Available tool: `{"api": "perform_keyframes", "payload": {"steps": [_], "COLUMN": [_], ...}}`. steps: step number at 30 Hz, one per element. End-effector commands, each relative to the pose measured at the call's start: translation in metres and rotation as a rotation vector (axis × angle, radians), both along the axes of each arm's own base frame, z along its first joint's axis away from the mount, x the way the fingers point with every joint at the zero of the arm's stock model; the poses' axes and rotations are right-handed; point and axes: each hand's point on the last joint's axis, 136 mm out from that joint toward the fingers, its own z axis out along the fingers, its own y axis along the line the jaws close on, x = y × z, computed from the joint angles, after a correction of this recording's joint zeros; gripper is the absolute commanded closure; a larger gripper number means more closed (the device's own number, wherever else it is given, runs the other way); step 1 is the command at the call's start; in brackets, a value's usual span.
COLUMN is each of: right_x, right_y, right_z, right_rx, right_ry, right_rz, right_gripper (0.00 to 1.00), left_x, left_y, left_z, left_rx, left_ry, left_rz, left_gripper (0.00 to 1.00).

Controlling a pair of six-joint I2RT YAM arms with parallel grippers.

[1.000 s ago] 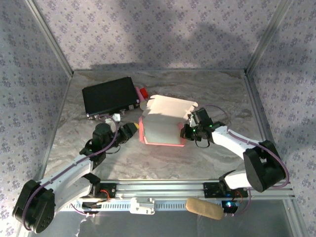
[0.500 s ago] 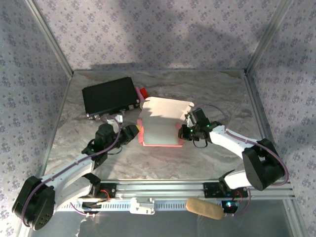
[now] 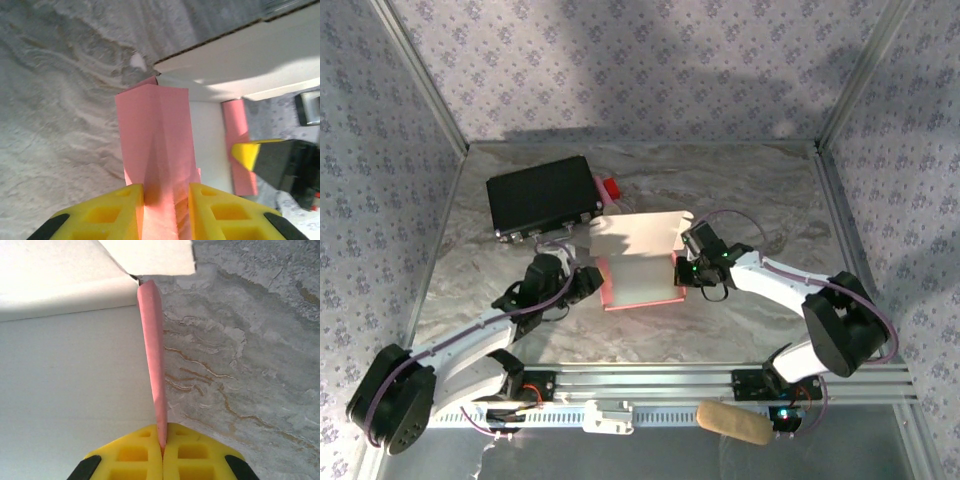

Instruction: Fold the paper box

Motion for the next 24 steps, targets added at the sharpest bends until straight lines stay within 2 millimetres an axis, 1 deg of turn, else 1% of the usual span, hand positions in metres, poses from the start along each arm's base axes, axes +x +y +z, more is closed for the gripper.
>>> {"api": "perform_keyframes", "payload": {"steps": [1,4,7,14,18,24], "right_x": [0.005,0.003,0.002,0.002,0.001,0.001], "right_y": [0.010,0.015,0.017,0.023,0.023,0.022], "right_z": [0.007,0.003,-0.003,-0.007,-0.009,-0.013], "right_rx": [-0.021,-0.055,-0.092,-0.132,-0.149,-0.162], "right_ry": [-0.029,-0.034,-0.036,-0.050,-0.056,-0.054], "right_rz": [0.018,0.030,0.034,0.044,0.045,0.045], "right_gripper": [1.00,1.00,1.00,1.00,1.00,1.00], "left_x": [-0.005,-0.009,-0.010,-0.017,-0.020,-0.026], "left_y": [-0.002,-0.002,0.001,0.006,0.007,0.017], "left_z": [-0.012,-0.026,-0.032,-0.049,-0.051,-0.052], "left_rx": [0.083,0.122,0.157,0.230,0.258,0.313], "left_ry": [0.009,0.021,0.019,0.045,0.042,0.033], "left_rz": [-0.042,-0.048,-0.042,-0.054,-0.057,-0.050], "left_gripper": [0.72,0.73,0.73,0.72,0.71,0.70]}}
